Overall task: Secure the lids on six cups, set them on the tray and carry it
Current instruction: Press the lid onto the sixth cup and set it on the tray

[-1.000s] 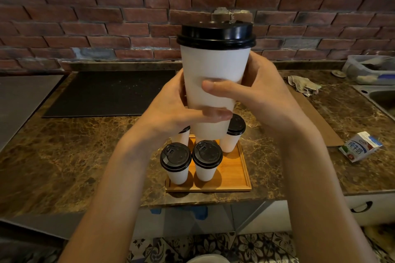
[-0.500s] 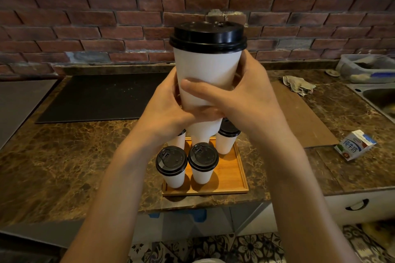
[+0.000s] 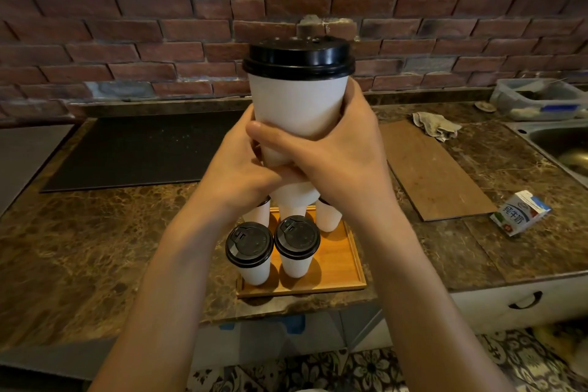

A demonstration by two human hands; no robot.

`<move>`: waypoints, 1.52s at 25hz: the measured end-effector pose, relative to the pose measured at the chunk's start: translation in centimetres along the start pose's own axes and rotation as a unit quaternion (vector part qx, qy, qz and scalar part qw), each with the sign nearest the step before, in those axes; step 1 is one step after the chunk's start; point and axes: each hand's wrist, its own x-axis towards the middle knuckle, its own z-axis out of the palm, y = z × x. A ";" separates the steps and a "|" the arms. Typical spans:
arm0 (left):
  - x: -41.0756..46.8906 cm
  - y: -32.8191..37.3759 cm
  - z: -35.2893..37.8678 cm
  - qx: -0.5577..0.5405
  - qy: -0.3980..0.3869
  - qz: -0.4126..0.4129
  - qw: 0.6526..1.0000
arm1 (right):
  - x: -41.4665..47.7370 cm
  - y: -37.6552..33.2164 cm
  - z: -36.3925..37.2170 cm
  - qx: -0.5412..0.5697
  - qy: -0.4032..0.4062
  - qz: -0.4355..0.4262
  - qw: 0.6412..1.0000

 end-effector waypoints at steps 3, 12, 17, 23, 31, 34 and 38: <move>0.2 0.0 -0.3 0.006 0.004 -0.004 1.000 | 0.3 -0.3 -0.3 0.007 -0.017 -0.005 1.000; 0.2 -0.2 -1.0 0.014 -0.041 -0.004 0.999 | 1.5 0.3 -2.3 0.088 -0.131 -0.013 0.987; -0.1 -0.5 -1.3 0.004 -0.067 -0.007 0.998 | 1.7 1.1 -2.8 0.080 -0.182 -0.017 0.980; -0.2 -0.7 -1.3 -0.012 -0.063 -0.007 0.998 | 1.7 0.9 -2.6 0.050 -0.192 -0.009 0.980; 0.2 -0.8 -1.1 0.008 -0.014 -0.006 1.000 | 0.8 0.0 -1.4 0.005 -0.107 0.001 0.994; 0.3 -0.7 -1.0 0.006 0.005 -0.016 1.000 | 0.0 -0.2 -0.2 0.005 -0.050 0.010 0.999; 0.3 -0.6 -0.9 0.019 0.014 -0.015 1.000 | -0.2 -0.5 0.1 -0.001 -0.035 0.013 0.999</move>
